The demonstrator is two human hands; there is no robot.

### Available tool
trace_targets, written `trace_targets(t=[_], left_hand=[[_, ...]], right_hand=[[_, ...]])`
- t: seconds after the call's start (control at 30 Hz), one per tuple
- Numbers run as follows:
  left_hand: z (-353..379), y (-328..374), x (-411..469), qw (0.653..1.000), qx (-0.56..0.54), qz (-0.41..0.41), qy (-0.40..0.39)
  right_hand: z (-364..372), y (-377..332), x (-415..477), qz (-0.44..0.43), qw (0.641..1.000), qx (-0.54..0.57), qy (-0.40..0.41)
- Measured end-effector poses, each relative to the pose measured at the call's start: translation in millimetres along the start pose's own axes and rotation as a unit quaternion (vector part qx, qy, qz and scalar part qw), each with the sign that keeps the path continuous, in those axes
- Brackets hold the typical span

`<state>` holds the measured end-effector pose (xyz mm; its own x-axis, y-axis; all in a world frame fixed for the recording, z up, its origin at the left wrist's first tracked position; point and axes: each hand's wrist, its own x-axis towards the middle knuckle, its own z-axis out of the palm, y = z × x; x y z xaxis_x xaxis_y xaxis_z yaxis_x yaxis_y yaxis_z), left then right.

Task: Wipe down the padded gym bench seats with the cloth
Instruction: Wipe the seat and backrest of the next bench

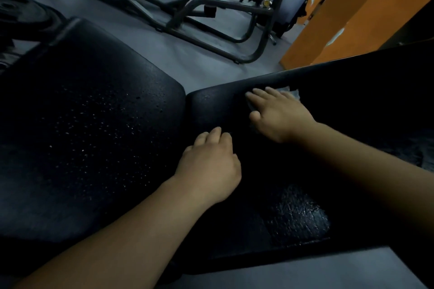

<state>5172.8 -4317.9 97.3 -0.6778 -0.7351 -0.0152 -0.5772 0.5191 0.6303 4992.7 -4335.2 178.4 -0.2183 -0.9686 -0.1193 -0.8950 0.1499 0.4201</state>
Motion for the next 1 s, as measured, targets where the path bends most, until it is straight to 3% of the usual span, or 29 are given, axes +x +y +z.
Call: trace_targets(t=[0.07,0.2,0.3,0.4,0.57,0.67,0.77,0.93,1.0], left_hand=[[-2,2,2,1.000,0.019,-0.005,-0.012],[-29,4,22,0.986,0.144,0.008,-0.086],[-45,-7,35,0.969,0.205,0.063,-0.125],[-47,-22,41,0.966,0.211,0.108,-0.107],[-39,-29,49,0.977,0.167,0.114,-0.072],[-36,-27,54,0.982,0.150,0.100,-0.063],[-38,-30,54,0.986,0.125,0.085,-0.067],[-48,-49,48,0.984,0.139,0.022,-0.105],[-56,-48,46,0.973,0.191,0.027,-0.123]], right_hand=[[3,-14,9,-0.006,1.000,-0.010,0.012],[4,-17,-18,-0.130,0.991,0.010,-0.032],[-3,10,11,-0.044,0.999,-0.003,-0.021],[0,-8,45,0.036,0.999,-0.017,0.010],[-6,-12,39,-0.122,0.991,-0.008,-0.047],[-10,23,73,-0.041,0.998,-0.038,-0.021],[-3,-3,99,0.027,0.999,-0.024,-0.019],[6,-37,38,-0.128,0.990,0.030,-0.046],[4,-18,45,-0.127,0.990,0.034,-0.059]])
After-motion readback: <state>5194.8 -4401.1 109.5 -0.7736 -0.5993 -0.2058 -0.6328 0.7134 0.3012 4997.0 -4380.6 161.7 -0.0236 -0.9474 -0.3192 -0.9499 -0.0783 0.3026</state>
